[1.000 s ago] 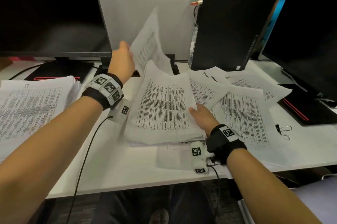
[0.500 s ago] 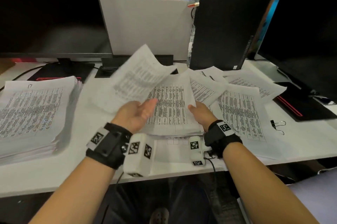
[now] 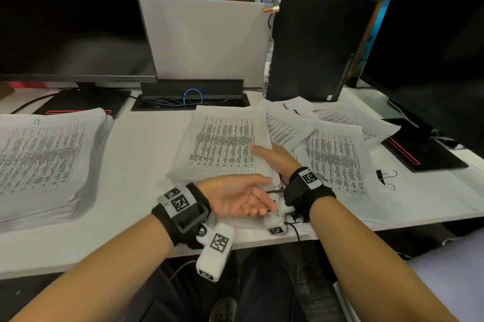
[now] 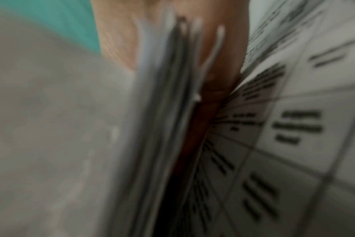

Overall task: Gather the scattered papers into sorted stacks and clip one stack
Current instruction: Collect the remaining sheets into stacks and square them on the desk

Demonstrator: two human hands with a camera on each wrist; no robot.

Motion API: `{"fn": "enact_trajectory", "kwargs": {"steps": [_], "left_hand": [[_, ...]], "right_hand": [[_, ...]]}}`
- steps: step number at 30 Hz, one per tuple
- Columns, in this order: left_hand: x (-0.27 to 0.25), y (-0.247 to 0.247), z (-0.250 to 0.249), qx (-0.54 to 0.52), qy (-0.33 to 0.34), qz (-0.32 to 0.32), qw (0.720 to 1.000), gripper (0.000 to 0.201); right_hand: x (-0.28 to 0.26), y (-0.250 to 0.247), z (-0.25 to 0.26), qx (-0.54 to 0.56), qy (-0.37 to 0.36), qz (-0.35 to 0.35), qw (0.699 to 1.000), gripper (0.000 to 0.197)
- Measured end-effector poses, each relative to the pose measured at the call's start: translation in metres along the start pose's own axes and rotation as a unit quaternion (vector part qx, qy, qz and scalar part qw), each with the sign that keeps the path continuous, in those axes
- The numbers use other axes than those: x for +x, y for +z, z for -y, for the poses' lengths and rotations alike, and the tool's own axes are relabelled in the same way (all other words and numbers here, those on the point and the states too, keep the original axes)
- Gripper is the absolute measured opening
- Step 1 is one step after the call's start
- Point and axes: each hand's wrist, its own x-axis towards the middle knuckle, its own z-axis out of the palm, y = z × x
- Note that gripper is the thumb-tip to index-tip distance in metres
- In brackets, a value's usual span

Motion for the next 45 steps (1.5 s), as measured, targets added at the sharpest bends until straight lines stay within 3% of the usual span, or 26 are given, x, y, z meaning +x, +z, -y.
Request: {"fn": "enact_trajectory", "kwargs": {"steps": [2, 3, 5, 6, 8, 9, 10, 12, 14, 15, 17, 20, 23, 26, 30, 39, 41, 45], "left_hand": [[-0.019, -0.008, -0.016, 0.094, 0.036, 0.015, 0.995, 0.044], [-0.029, -0.014, -0.025, 0.086, 0.086, -0.001, 0.993, 0.038], [-0.047, -0.034, -0.042, 0.013, 0.21, -0.115, 0.971, 0.027], [-0.052, -0.05, -0.05, -0.016, 0.251, -0.221, 0.942, 0.022], [-0.053, -0.083, -0.055, 0.015, 0.233, -0.454, 0.86, 0.03], [-0.05, -0.097, -0.051, 0.057, 0.174, -0.518, 0.835, 0.041], [-0.046, -0.107, -0.043, 0.102, 0.106, -0.53, 0.835, 0.052], [-0.032, -0.11, -0.027, 0.16, 0.023, -0.487, 0.858, 0.068], [-0.021, -0.105, -0.018, 0.168, 0.022, -0.473, 0.865, 0.08], [-0.021, -0.102, -0.016, 0.162, 0.035, -0.477, 0.863, 0.08], [-0.026, -0.105, -0.015, 0.128, 0.094, -0.494, 0.855, 0.059], [-0.052, -0.11, -0.014, 0.072, 0.227, -0.505, 0.83, 0.027], [-0.086, -0.097, -0.034, 0.038, 0.386, -0.44, 0.81, 0.038], [-0.112, -0.075, -0.059, 0.08, 0.483, -0.384, 0.783, 0.047], [-0.121, -0.053, -0.064, 0.145, 0.541, -0.408, 0.721, 0.053], [-0.135, -0.039, -0.065, 0.127, 0.611, -0.423, 0.657, 0.063], [-0.133, -0.044, -0.061, 0.118, 0.61, -0.413, 0.666, 0.063], [-0.116, -0.069, -0.031, 0.067, 0.551, -0.415, 0.721, 0.047]], "right_hand": [[-0.001, -0.002, -0.001, 0.0, -0.016, 0.008, 1.0, 0.062], [0.0, -0.004, -0.001, -0.005, -0.022, 0.01, 1.0, 0.053], [-0.003, -0.004, 0.0, -0.005, -0.023, 0.027, 0.999, 0.05], [-0.003, -0.004, 0.0, 0.004, -0.013, 0.03, 0.999, 0.061], [0.005, -0.004, -0.005, 0.021, 0.003, 0.018, 1.0, 0.098], [0.01, -0.006, -0.008, 0.031, 0.006, 0.011, 0.999, 0.111], [0.014, -0.006, -0.009, 0.041, 0.016, 0.011, 0.999, 0.116], [0.008, -0.003, -0.001, 0.076, 0.051, 0.039, 0.995, 0.092], [0.0, 0.005, 0.006, 0.089, 0.074, 0.084, 0.99, 0.059], [-0.002, 0.01, 0.007, 0.071, 0.078, 0.087, 0.991, 0.057], [-0.009, 0.018, 0.01, 0.024, 0.045, 0.067, 0.996, 0.061], [-0.023, 0.018, 0.025, 0.012, -0.052, 0.078, 0.996, 0.051], [-0.04, 0.014, 0.06, -0.001, -0.153, 0.071, 0.986, 0.048], [-0.053, 0.018, 0.096, 0.007, -0.232, 0.044, 0.972, 0.052], [-0.067, 0.03, 0.121, 0.055, -0.289, -0.024, 0.955, 0.049], [-0.088, 0.043, 0.137, 0.05, -0.369, -0.058, 0.926, 0.03], [-0.082, 0.042, 0.133, 0.05, -0.348, -0.037, 0.935, 0.034], [-0.073, 0.042, 0.099, 0.008, -0.237, 0.016, 0.971, 0.048]]}}
